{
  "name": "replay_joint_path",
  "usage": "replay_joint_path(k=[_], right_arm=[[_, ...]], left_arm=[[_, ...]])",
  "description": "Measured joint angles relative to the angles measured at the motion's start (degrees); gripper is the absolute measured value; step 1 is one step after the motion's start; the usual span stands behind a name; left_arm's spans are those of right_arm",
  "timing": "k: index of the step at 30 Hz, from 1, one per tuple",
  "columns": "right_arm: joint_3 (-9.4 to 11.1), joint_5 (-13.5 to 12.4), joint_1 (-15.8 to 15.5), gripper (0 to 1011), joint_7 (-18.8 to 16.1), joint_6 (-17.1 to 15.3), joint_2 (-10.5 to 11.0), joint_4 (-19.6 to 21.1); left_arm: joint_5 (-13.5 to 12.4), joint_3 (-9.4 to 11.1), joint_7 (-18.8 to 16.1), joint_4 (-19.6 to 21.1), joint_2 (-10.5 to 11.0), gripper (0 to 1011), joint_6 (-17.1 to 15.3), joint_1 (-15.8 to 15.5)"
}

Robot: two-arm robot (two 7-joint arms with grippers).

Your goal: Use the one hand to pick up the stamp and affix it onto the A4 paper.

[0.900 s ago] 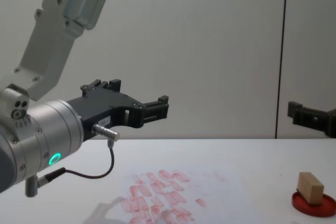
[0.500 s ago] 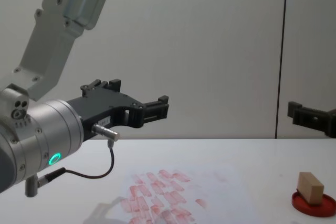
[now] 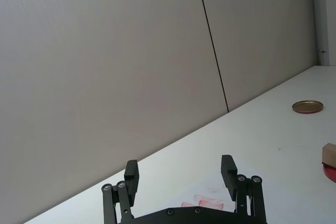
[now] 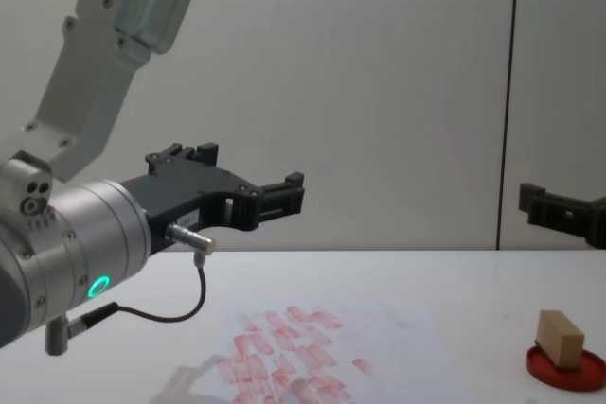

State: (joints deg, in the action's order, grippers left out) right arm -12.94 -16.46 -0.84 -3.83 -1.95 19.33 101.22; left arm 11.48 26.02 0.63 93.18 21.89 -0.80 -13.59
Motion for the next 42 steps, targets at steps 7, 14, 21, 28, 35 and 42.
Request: replay_joint_path(k=[7, 14, 21, 28, 35, 42], right_arm=[[0.0, 0.0, -0.2, 1001, 0.8, -0.7, -0.3, 0.1], [-0.2, 0.0, -0.5, 1001, 4.6, -4.5, -1.3, 1.1], [-0.3, -0.3, -0.3, 1001, 7.9, -8.6, -2.3, 1.5], [-0.1, -0.9, 1.0, 1001, 10.3, -13.4, -3.6, 1.0], [0.0, -1.4, 2.4, 1001, 11.2, -16.8, -4.8, -0.4], [0.1, -2.0, 3.8, 1001, 11.8, -20.1, -6.1, -2.4]], left_arm=[[0.0, 0.0, 0.0, 0.0, 0.0, 993, 0.0, 0.0], [0.0, 0.0, 0.0, 0.0, 0.0, 993, 0.0, 0.0], [0.0, 0.0, 0.0, 0.0, 0.0, 993, 0.0, 0.0], [0.0, 0.0, 0.0, 0.0, 0.0, 993, 0.0, 0.0], [0.0, 0.0, 0.0, 0.0, 0.0, 993, 0.0, 0.0], [0.0, 0.0, 0.0, 0.0, 0.0, 993, 0.0, 0.0]])
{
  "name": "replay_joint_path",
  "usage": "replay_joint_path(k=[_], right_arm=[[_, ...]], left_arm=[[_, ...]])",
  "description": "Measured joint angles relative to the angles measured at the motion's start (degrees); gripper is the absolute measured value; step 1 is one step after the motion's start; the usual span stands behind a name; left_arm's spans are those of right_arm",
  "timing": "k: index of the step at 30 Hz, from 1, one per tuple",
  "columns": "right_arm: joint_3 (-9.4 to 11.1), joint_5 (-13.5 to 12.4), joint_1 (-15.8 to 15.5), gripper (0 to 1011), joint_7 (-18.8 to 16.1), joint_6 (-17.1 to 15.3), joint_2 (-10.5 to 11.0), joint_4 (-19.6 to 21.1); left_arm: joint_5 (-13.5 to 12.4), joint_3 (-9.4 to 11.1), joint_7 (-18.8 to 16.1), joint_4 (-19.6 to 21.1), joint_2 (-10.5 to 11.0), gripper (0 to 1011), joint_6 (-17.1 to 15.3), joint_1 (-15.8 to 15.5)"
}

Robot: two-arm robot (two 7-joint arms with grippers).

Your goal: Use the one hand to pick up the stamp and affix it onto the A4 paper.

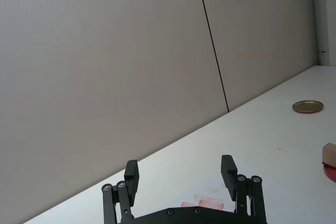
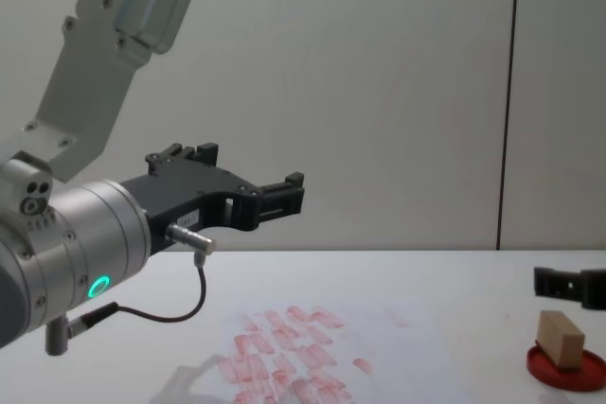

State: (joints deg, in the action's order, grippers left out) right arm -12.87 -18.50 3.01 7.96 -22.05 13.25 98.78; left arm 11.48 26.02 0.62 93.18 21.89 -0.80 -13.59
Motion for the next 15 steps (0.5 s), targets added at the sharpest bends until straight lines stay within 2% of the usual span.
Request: replay_joint_path(k=[10, 15], right_arm=[[0.1, -0.4, 1.3, 1001, 0.2, -2.6, -1.1, -2.3], [0.1, -0.4, 1.7, 926, 0.0, -3.2, -1.6, -3.2]], left_arm=[[0.0, 0.0, 0.0, 0.0, 0.0, 993, 0.0, 0.0], [0.0, 0.0, 0.0, 0.0, 0.0, 993, 0.0, 0.0]])
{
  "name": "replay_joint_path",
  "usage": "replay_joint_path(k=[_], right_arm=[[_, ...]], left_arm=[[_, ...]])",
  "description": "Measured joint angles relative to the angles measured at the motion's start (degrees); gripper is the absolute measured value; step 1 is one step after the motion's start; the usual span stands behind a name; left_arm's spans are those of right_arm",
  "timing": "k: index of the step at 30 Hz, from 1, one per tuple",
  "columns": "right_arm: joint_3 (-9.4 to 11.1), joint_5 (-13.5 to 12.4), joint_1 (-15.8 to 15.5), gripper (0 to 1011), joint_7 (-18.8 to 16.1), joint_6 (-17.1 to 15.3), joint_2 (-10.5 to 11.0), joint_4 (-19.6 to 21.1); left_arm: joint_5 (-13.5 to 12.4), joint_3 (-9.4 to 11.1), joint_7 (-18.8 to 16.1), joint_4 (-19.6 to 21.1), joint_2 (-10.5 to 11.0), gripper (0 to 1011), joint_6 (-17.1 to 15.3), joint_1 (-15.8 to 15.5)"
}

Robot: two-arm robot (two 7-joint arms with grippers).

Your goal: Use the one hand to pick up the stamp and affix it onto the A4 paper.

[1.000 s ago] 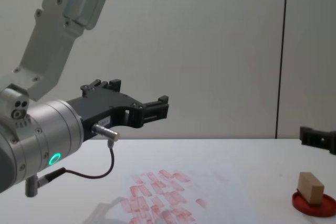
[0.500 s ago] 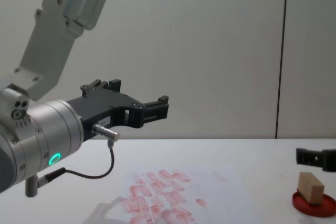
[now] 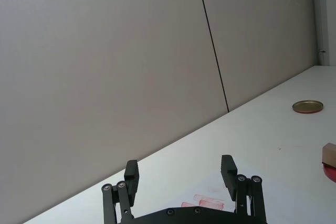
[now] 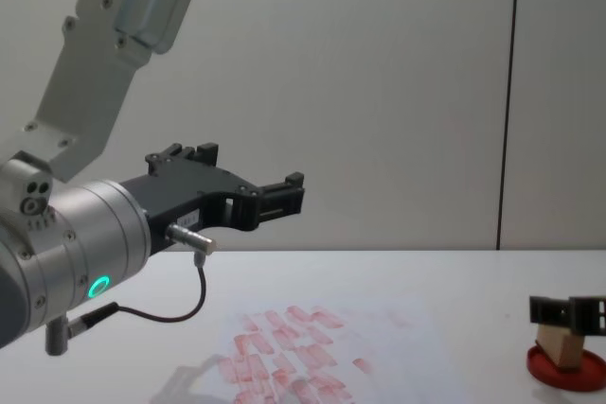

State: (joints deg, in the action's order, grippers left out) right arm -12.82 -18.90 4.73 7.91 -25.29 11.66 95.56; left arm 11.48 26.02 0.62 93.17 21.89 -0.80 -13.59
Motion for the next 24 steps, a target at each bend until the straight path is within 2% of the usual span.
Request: replay_joint_path(k=[1, 4, 6, 7, 8, 10, 11, 16, 19, 22, 24], right_arm=[[0.0, 0.0, 0.1, 880, 0.0, -0.1, -0.1, -0.1], [-0.1, 0.3, 0.3, 831, -0.1, -0.6, -0.3, -0.6], [-0.1, 0.5, 0.5, 744, -0.1, -1.0, -0.5, -0.8], [-0.1, 0.6, 0.5, 744, -0.1, -1.1, -0.5, -0.9], [-0.2, 0.7, 0.6, 686, -0.1, -1.3, -0.6, -1.0], [-0.2, 1.0, 0.8, 675, 0.0, -1.8, -0.8, -1.2], [-0.2, 1.1, 0.8, 607, 0.1, -2.0, -0.8, -1.3], [-0.3, 1.9, 1.2, 475, 0.9, -3.4, -1.3, -1.7], [-0.3, 2.3, 1.4, 345, 1.4, -4.1, -1.5, -2.0], [-0.3, 2.7, 1.6, 256, 1.9, -4.7, -1.8, -2.2], [-0.3, 2.9, 1.7, 233, 2.1, -4.9, -1.9, -2.3]], left_arm=[[0.0, 0.0, 0.0, 0.0, 0.0, 993, 0.0, 0.0], [0.0, 0.0, 0.0, 0.0, 0.0, 993, 0.0, 0.0], [0.0, 0.0, 0.0, 0.0, 0.0, 993, 0.0, 0.0], [0.0, 0.0, 0.0, 0.0, 0.0, 993, 0.0, 0.0], [0.0, 0.0, 0.0, 0.0, 0.0, 993, 0.0, 0.0], [0.0, 0.0, 0.0, 0.0, 0.0, 993, 0.0, 0.0], [0.0, 0.0, 0.0, 0.0, 0.0, 993, 0.0, 0.0], [0.0, 0.0, 0.0, 0.0, 0.0, 993, 0.0, 0.0], [0.0, 0.0, 0.0, 0.0, 0.0, 993, 0.0, 0.0], [0.0, 0.0, 0.0, 0.0, 0.0, 993, 0.0, 0.0], [0.0, 0.0, 0.0, 0.0, 0.0, 993, 0.0, 0.0]])
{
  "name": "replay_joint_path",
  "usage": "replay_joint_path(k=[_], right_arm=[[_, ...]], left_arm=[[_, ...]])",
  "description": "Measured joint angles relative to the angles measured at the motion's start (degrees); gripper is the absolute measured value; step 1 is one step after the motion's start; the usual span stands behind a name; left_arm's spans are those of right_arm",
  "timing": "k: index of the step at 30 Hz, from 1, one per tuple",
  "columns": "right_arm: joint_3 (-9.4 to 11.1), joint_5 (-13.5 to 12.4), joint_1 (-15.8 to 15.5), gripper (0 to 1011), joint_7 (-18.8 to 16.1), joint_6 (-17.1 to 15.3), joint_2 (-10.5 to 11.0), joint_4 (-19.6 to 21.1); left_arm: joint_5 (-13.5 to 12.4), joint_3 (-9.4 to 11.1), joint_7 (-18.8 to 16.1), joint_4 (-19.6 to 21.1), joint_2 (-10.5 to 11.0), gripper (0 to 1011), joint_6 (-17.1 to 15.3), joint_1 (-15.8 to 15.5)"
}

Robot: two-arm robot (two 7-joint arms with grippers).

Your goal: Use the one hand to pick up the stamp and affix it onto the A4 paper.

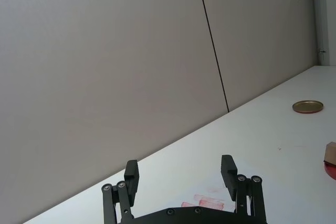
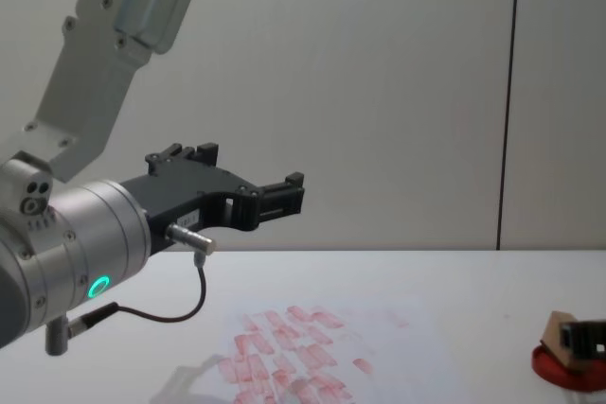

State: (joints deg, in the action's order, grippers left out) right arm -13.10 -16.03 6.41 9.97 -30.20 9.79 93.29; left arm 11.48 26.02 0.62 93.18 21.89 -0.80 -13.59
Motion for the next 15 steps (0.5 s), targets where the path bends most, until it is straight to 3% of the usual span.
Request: replay_joint_path(k=[15], right_arm=[[0.3, 1.2, 0.1, 223, 0.6, 0.0, -0.5, 0.6]], left_arm=[[0.0, 0.0, 0.0, 0.0, 0.0, 993, 0.0, 0.0]])
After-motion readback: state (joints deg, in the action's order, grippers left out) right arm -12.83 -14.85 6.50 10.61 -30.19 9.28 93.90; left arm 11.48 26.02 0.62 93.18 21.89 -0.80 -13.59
